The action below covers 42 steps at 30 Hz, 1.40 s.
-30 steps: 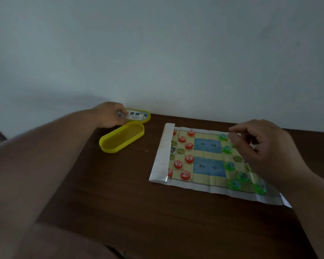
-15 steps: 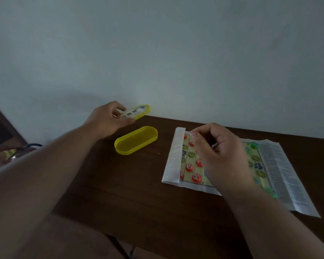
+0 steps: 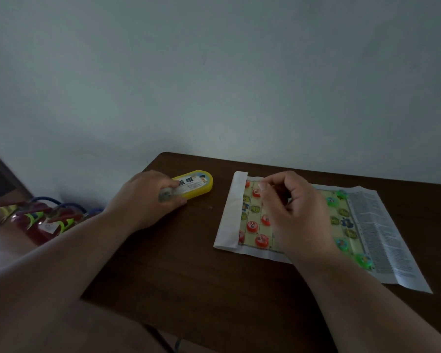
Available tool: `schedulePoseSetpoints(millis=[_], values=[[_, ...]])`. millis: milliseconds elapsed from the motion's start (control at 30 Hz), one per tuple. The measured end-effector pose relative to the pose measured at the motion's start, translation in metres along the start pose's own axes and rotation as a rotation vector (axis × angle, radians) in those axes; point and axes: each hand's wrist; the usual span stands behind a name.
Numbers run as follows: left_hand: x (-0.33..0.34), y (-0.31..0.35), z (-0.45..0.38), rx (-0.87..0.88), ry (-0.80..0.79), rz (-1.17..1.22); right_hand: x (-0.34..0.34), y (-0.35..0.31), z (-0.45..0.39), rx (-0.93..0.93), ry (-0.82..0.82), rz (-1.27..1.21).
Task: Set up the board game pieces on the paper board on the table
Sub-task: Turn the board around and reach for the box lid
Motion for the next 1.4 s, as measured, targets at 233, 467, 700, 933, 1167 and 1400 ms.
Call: schedulePoseSetpoints(millis=[233,467,700,933,1167,1400], values=[[0.021,-0.005,-0.049,-0.015,0.004,-0.055,-0.001,0.003,-0.009,0.136,0.176,-0.152],[0.038,0.004,-0.074,-0.082,0.081,-0.004,-0.009,0.007,-0.017,0.283,0.278,-0.242],[-0.003,0.071,-0.022,0.146,0.235,0.199,-0.014,0.003,-0.018,0.345,0.378,-0.347],[0.002,0.107,0.023,0.25,-0.083,0.289,-0.014,0.001,-0.016,0.316,0.37,-0.31],[0.013,0.103,0.021,0.151,-0.139,0.297,-0.015,0.004,-0.019,0.332,0.38,-0.36],[0.012,0.087,0.024,-0.039,-0.007,0.317,-0.015,0.008,-0.022,0.344,0.391,-0.383]])
Point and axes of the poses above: each hand's wrist, its own z-axis away from the middle knuckle, its own x-axis out of the palm, y = z × x, and after that the axes turned 3 degrees about x, right-handed
